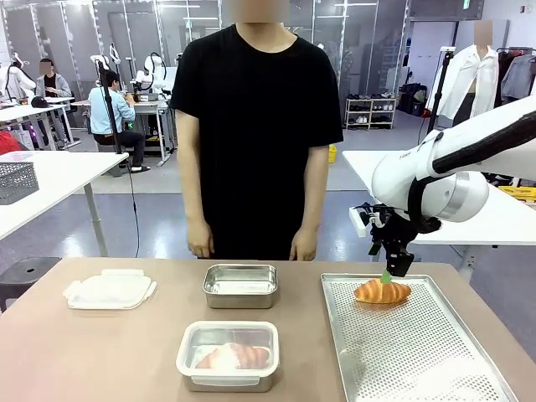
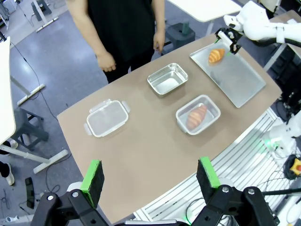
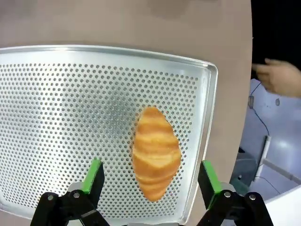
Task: Place the bread into the airtight container.
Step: Pick up a Butter Roll and place it into an empty Airtight Container.
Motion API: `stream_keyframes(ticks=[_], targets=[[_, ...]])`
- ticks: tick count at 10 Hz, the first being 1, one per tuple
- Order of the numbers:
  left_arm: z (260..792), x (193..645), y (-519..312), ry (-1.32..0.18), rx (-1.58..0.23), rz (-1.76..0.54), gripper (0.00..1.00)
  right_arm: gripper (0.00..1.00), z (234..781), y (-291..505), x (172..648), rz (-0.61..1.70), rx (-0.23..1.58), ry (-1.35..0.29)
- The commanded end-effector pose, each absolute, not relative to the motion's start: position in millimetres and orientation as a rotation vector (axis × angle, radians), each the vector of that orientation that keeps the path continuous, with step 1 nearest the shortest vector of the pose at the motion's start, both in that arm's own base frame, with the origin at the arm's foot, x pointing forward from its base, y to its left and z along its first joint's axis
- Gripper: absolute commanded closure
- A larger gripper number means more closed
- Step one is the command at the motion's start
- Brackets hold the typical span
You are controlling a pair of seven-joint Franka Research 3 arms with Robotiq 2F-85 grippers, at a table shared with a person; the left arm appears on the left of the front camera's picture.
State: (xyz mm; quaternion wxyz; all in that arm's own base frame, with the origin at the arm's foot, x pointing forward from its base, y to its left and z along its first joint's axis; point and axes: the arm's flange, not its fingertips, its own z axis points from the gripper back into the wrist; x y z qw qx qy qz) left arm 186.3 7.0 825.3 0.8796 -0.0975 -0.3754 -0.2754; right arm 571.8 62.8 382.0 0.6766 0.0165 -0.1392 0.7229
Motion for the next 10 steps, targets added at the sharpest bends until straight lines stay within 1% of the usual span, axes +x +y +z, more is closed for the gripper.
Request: stream_keyframes(ticks=[1, 2, 6, 10], targets=[[828, 186, 6, -0.782, -0.2, -0.578, 0.0, 0.0, 376, 64, 586, 1.6, 0.025, -0.253], [828, 186, 6, -0.782, -0.2, -0.578, 0.0, 0.0, 367, 65, 594, 1.6, 0.017, -0.2], [828, 186, 6, -0.782, -0.2, -0.578, 0.0, 0.0, 340, 69, 616, 1.559, 0.014, -0.127], [828, 186, 6, -0.782, -0.2, -0.578, 0.0, 0.0, 319, 76, 626, 1.558, 0.03, -0.051]])
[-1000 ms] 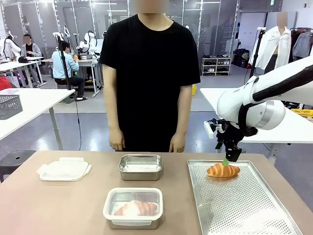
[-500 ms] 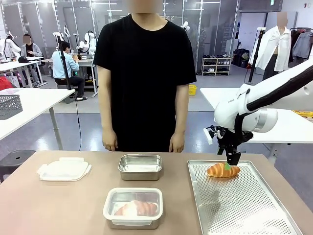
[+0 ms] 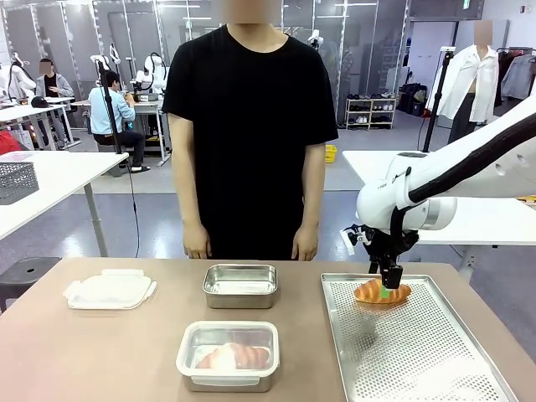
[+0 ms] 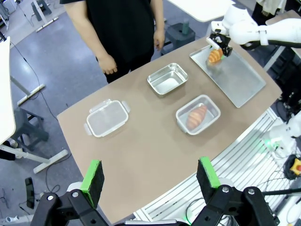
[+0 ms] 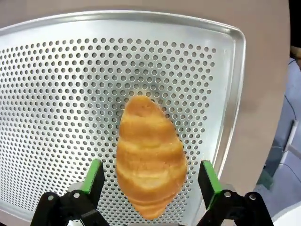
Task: Place the bread into the airtight container.
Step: Pick up a Butter Roll and place it into an empty Airtight Container.
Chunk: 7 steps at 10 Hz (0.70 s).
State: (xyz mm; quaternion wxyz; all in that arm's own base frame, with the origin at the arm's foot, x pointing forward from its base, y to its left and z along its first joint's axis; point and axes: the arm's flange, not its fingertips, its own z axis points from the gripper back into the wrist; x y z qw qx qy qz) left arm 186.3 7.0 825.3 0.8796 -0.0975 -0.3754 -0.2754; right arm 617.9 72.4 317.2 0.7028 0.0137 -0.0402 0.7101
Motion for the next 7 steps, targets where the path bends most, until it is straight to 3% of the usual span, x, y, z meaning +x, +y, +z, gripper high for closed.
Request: stream_keyframes(ticks=[1, 3, 7], targets=[[827.8, 186.3, 6.4, -0.782, -0.2, -0.578, 0.0, 0.0, 313.8, 78.5, 628.0, 1.561, 0.03, -0.022], [827.8, 186.3, 6.4, -0.782, -0.2, -0.578, 0.0, 0.0, 310.1, 78.8, 627.9, 1.542, 0.046, 0.018], [827.8, 186.3, 6.4, -0.782, -0.2, -0.578, 0.0, 0.4, 308.7, 76.9, 625.0, 1.541, 0.033, 0.053]])
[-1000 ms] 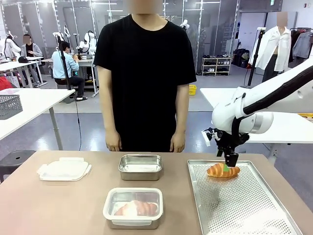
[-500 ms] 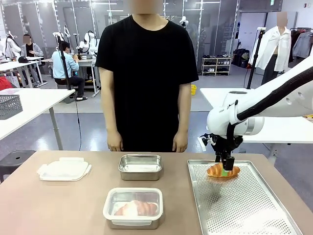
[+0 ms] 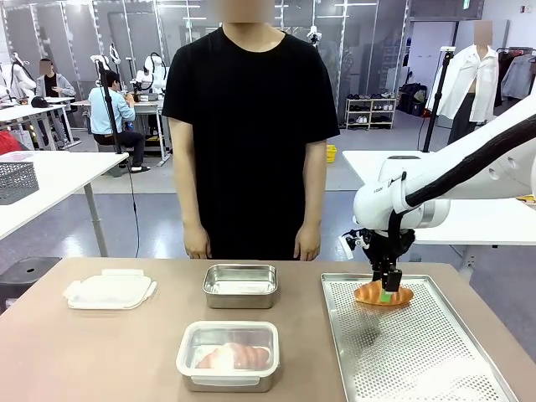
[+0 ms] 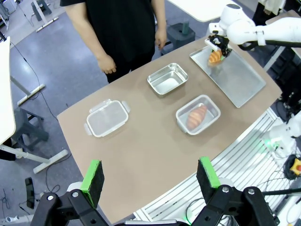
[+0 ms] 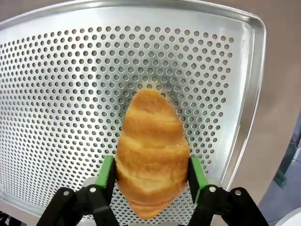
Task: Place the bread into the airtight container.
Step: Pick up a Butter Roll and place it into an empty Airtight Container.
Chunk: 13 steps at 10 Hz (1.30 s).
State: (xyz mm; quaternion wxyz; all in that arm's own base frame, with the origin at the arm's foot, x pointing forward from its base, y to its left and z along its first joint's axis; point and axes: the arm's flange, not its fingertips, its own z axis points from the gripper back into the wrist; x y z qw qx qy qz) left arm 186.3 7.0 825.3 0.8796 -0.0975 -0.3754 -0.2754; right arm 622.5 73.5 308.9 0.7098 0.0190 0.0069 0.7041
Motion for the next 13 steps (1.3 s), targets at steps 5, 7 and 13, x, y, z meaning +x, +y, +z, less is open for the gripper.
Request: stream_keyframes(ticks=[5, 7, 13], targets=[[828, 186, 6, -0.782, -0.2, -0.578, 0.0, 0.7, 342, 78, 615, 1.511, 0.062, -0.026], [828, 186, 6, -0.782, -0.2, -0.578, 0.0, 0.7, 384, 98, 612, 1.479, 0.027, -0.038], [828, 186, 6, -0.782, -0.2, -0.578, 0.0, 0.7, 459, 225, 635, 1.507, 0.047, -0.163]])
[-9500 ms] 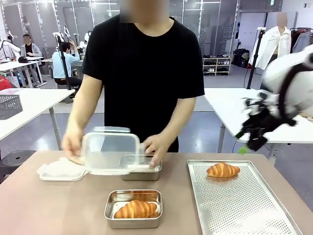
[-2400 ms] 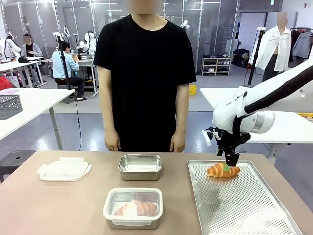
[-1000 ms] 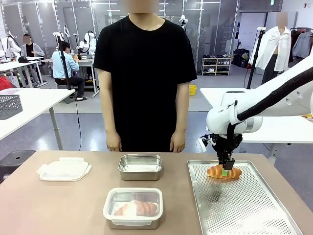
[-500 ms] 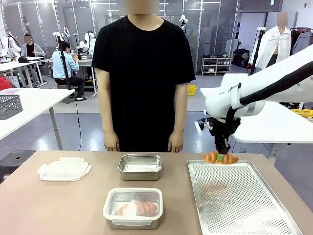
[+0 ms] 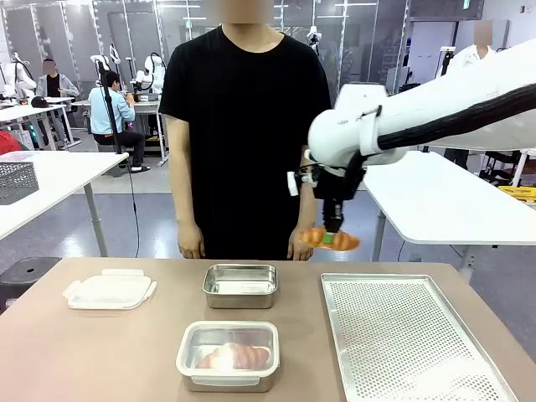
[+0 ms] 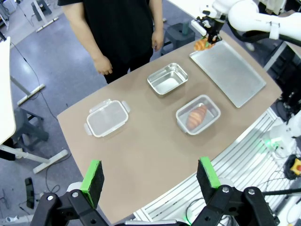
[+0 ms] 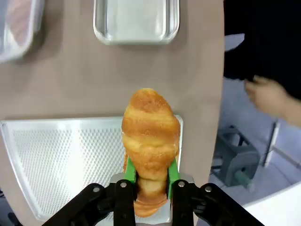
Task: Place the bread into the airtight container.
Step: Pick up a Butter Roll and place it into an empty Airtight Container.
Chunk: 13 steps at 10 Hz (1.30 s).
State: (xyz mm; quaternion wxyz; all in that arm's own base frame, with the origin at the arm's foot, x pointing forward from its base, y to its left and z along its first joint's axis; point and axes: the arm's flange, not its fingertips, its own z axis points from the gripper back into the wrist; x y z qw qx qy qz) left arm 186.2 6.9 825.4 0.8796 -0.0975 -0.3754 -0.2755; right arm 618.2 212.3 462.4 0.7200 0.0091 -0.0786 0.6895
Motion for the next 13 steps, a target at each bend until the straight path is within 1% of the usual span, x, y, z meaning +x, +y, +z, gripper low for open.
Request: stream_keyframes(ticks=[1, 3, 4, 6, 7, 11, 13], targets=[[828, 186, 6, -0.782, -0.2, -0.578, 0.0, 0.7, 462, 250, 636, 1.507, 0.049, -0.169], [828, 186, 6, -0.782, -0.2, -0.578, 0.0, 0.7, 461, 297, 632, 1.53, 0.043, -0.166], [828, 186, 6, -0.782, -0.2, -0.578, 0.0, 0.7, 454, 327, 630, 1.548, 0.071, -0.154], [828, 186, 6, -0.782, -0.2, -0.578, 0.0, 0.7, 441, 370, 623, 1.537, 0.018, -0.107], [828, 186, 6, -0.782, -0.2, -0.578, 0.0, 0.7, 434, 387, 617, 1.545, 0.027, -0.093], [828, 186, 6, -0.782, -0.2, -0.578, 0.0, 0.7, 410, 417, 608, 1.531, 0.049, -0.04], [828, 186, 6, -0.782, -0.2, -0.578, 0.0, 0.7, 391, 427, 611, 1.5, 0.029, -0.058]])
